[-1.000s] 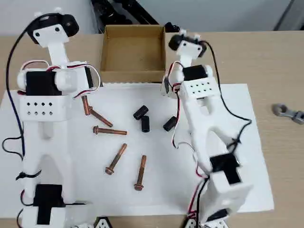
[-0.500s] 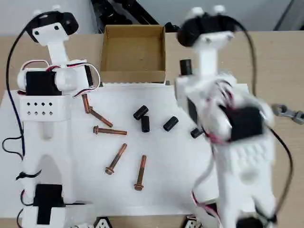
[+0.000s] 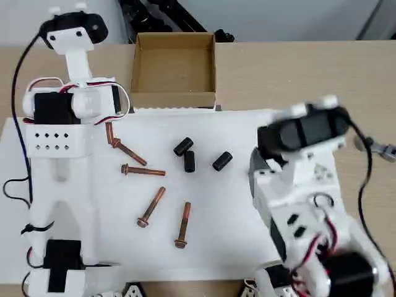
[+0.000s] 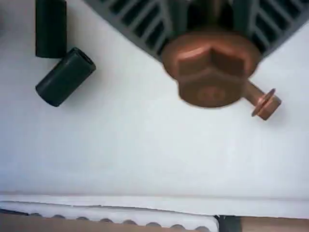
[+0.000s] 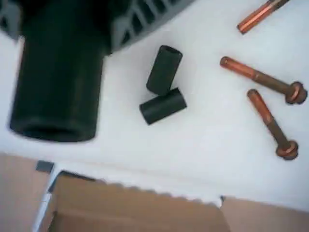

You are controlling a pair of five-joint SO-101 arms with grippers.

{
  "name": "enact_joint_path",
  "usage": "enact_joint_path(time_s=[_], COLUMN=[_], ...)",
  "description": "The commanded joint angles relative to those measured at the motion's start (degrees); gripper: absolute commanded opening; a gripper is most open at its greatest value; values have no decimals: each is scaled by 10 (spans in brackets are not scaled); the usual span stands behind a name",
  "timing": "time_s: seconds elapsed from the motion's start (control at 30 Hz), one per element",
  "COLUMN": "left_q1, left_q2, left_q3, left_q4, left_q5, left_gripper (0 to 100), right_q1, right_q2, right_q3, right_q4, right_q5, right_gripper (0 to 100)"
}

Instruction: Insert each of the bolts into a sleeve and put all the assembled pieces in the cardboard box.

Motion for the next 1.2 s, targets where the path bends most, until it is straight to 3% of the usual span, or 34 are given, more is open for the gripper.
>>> enact_joint_path(time_s=[0.0,0.13,0.37,0.67,0.93,1.17], left_q1=[1,1,17,64,112,185], left_q2=[-32,-32,-31,-36,-36,-36], left_q3=[-4,-3,-3,-6,-6,-7], left_q4=[-15,-24,-34,-58,-113,-222], left_q5=[-4,-4,-4,-3,4,84], left_gripper=[6,6,6,6,6,6], right_q1=[0,-15,-111,-124,-124,-125], right_q2=[-87,-152,-217,-218,-218,-218], right_q3=[114,252,439,608,678,682], right_q4=[-80,-189,-365,-666,-766,-771], right_q5=[7,3,4,4,-31,-50], right_gripper=[14,14,14,14,14,15])
